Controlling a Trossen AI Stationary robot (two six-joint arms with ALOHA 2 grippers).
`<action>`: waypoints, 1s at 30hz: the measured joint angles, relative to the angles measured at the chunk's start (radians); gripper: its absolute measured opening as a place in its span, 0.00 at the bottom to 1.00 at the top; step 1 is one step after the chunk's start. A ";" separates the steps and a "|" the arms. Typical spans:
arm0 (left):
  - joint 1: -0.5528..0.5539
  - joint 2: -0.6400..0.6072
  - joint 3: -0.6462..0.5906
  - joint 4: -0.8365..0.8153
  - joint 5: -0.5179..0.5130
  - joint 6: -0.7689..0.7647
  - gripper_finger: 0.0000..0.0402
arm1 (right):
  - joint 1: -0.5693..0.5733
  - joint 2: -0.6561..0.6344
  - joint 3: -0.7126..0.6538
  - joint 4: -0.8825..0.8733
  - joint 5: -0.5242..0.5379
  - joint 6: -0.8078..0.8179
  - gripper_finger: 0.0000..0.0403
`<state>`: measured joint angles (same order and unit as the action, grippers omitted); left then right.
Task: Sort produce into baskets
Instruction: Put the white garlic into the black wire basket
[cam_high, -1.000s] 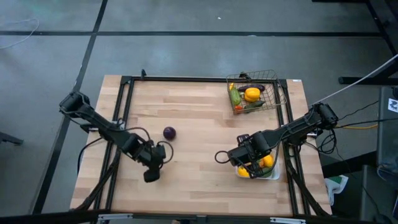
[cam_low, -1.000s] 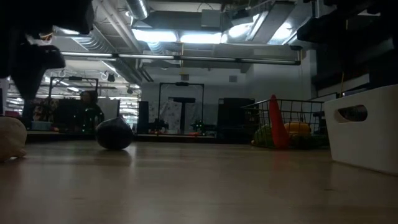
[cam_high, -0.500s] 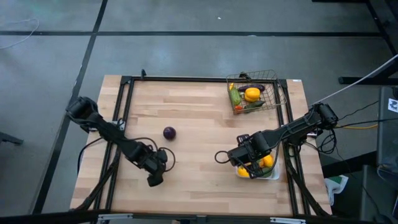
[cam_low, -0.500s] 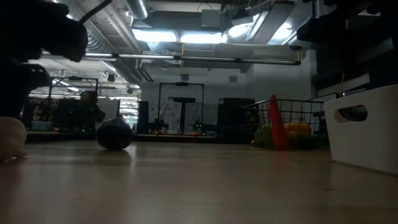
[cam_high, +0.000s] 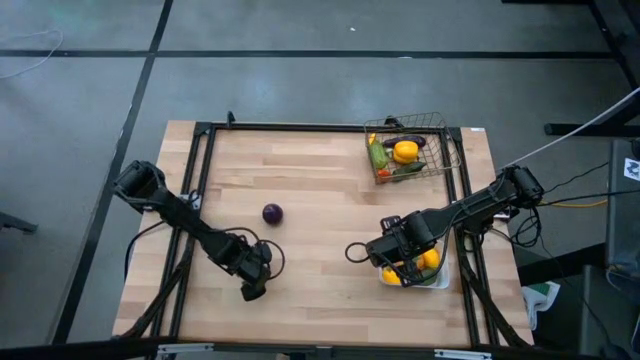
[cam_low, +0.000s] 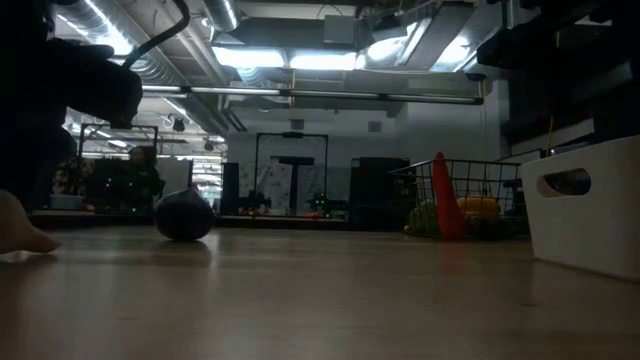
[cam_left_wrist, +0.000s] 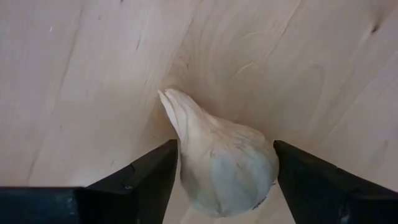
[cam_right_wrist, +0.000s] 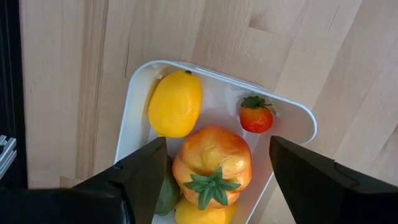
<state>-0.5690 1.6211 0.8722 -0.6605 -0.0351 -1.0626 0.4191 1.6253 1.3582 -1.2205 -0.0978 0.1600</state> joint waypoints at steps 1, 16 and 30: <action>0.000 0.000 0.000 0.000 0.000 -0.001 0.63 | 0.000 0.000 0.000 0.000 0.000 0.000 0.70; 0.021 0.000 0.043 0.003 0.005 -0.011 0.45 | 0.000 0.000 0.000 0.012 0.081 -0.001 0.70; 0.214 -0.001 0.124 0.358 0.005 0.306 0.48 | 0.000 0.000 0.000 0.379 0.374 -0.198 0.70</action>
<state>-0.3555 1.6204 0.9958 -0.3026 -0.0296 -0.7564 0.4187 1.6253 1.3586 -0.8416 0.2760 -0.0378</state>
